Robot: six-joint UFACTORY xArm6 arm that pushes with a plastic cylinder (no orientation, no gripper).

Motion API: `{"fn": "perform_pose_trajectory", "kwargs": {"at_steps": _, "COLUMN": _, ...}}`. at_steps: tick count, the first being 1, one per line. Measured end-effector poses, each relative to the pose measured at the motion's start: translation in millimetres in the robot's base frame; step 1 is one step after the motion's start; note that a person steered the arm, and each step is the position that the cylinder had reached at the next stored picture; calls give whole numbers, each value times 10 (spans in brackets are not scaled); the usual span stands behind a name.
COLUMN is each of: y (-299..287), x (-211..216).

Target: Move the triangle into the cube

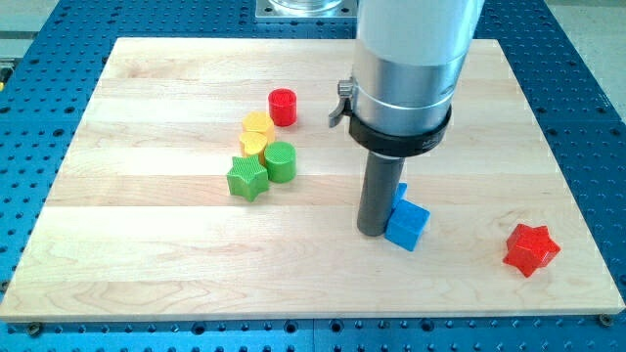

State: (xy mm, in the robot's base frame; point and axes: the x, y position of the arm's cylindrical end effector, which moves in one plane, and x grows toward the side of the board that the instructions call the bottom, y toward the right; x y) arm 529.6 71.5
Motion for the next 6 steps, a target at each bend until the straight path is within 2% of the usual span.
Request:
{"fn": "perform_pose_trajectory", "kwargs": {"at_steps": 1, "y": 84, "x": 28}}
{"fn": "perform_pose_trajectory", "kwargs": {"at_steps": 2, "y": 709, "x": 230}}
{"fn": "perform_pose_trajectory", "kwargs": {"at_steps": 3, "y": 674, "x": 274}}
{"fn": "perform_pose_trajectory", "kwargs": {"at_steps": 4, "y": -198, "x": 241}}
{"fn": "perform_pose_trajectory", "kwargs": {"at_steps": 5, "y": -225, "x": -213}}
{"fn": "perform_pose_trajectory", "kwargs": {"at_steps": 6, "y": 246, "x": -418}}
